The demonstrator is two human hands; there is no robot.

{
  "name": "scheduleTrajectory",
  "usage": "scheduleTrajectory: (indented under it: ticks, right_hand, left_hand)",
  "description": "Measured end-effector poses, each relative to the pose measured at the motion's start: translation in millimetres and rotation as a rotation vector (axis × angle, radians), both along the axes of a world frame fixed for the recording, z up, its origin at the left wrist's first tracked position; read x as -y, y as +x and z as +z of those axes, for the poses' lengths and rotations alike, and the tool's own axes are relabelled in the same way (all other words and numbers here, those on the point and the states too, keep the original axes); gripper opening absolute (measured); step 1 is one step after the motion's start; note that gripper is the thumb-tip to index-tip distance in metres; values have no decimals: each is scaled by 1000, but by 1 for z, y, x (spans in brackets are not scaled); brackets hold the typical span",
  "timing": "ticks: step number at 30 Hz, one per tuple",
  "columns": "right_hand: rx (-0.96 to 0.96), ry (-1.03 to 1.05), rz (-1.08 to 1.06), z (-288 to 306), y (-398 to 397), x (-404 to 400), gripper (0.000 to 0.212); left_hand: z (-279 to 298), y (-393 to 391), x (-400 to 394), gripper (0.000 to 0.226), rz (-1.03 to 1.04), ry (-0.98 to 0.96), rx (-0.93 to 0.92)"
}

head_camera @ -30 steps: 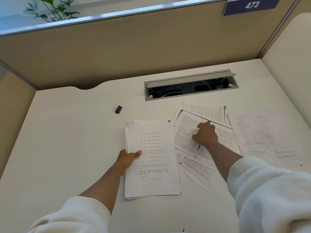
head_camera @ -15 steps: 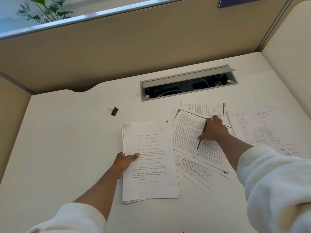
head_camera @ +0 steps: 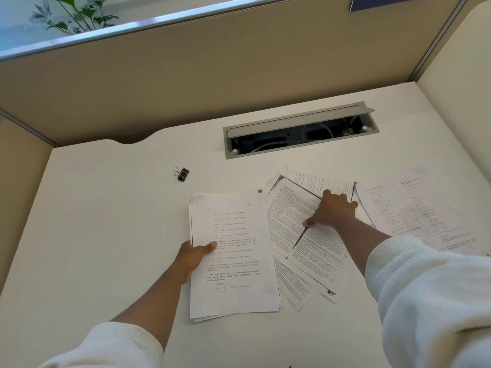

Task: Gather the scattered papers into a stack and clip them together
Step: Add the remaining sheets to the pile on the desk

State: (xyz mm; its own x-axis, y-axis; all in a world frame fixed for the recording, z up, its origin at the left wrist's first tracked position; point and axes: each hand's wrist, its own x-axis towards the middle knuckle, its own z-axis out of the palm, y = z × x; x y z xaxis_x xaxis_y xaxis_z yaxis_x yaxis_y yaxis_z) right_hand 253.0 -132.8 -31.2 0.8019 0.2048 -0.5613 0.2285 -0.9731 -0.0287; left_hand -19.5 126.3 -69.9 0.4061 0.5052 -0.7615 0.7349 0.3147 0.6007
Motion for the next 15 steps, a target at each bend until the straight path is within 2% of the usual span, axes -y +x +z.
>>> scheduleTrajectory:
  ticks: [6, 11, 15]
  right_hand:
    - [13, -3, -42, -1, -10, -2, 97]
    - [-89, 232, -245, -3, -9, -2, 88]
    - [-164, 348, -237, -2, -5, 4, 68]
  left_hand:
    - [1, -3, -1, 46, -6, 2, -17]
    - [2, -4, 0, 42, 0, 12, -16]
    - [3, -5, -1, 43, 3, 16, -14]
